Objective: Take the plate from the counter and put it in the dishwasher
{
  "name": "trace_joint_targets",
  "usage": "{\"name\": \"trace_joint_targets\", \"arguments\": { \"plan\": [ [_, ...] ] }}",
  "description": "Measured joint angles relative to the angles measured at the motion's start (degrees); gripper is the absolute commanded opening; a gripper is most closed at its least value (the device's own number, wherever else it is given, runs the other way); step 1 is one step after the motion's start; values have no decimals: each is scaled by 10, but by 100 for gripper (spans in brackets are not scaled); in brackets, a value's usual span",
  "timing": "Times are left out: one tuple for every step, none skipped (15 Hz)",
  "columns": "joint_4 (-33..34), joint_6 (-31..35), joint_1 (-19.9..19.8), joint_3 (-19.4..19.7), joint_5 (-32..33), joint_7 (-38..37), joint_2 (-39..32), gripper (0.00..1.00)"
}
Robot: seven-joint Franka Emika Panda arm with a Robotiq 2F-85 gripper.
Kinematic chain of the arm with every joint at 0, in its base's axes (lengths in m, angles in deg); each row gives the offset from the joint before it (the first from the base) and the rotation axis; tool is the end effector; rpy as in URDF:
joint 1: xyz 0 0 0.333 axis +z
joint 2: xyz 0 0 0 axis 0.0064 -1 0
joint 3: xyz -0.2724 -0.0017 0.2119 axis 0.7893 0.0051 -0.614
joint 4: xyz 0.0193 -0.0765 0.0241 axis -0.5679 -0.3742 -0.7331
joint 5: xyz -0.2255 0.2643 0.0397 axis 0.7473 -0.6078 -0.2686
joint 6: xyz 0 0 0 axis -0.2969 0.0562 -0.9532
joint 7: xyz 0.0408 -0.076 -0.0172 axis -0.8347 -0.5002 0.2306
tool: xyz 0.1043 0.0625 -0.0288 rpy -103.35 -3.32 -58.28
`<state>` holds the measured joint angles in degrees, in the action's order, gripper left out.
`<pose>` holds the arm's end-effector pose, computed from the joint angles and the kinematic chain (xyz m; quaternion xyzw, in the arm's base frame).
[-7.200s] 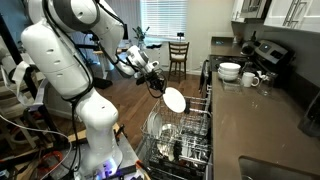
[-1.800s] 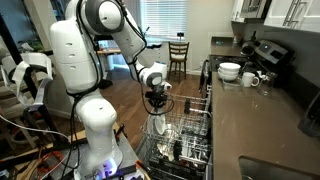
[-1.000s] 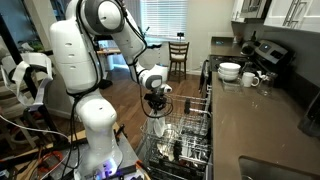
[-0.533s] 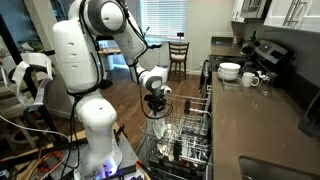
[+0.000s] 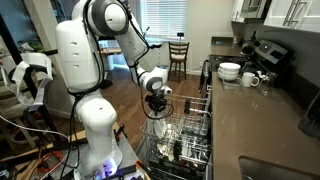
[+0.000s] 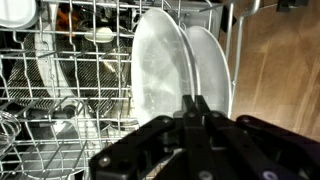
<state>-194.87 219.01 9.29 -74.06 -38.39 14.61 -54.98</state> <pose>0.3740 0.1018 0.2628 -0.9400 -0.3374 0.0401 0.0315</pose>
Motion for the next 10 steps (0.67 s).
{"name": "trace_joint_targets", "arguments": {
  "plan": [
    [1,3,0,0,0,2,-2,1],
    [2,4,0,0,0,3,-3,1],
    [4,4,-1,0,0,4,-4,1],
    [5,4,-2,0,0,5,-5,1],
    [6,4,-4,-1,0,6,-6,1],
    [7,4,-6,-1,0,8,-8,1],
    [8,4,-9,-1,0,12,-11,1],
    [10,4,-12,-1,0,16,-14,1],
    [12,4,-15,-1,0,19,-17,1],
    [14,4,-18,-1,-1,22,-20,1]
  ]
}}
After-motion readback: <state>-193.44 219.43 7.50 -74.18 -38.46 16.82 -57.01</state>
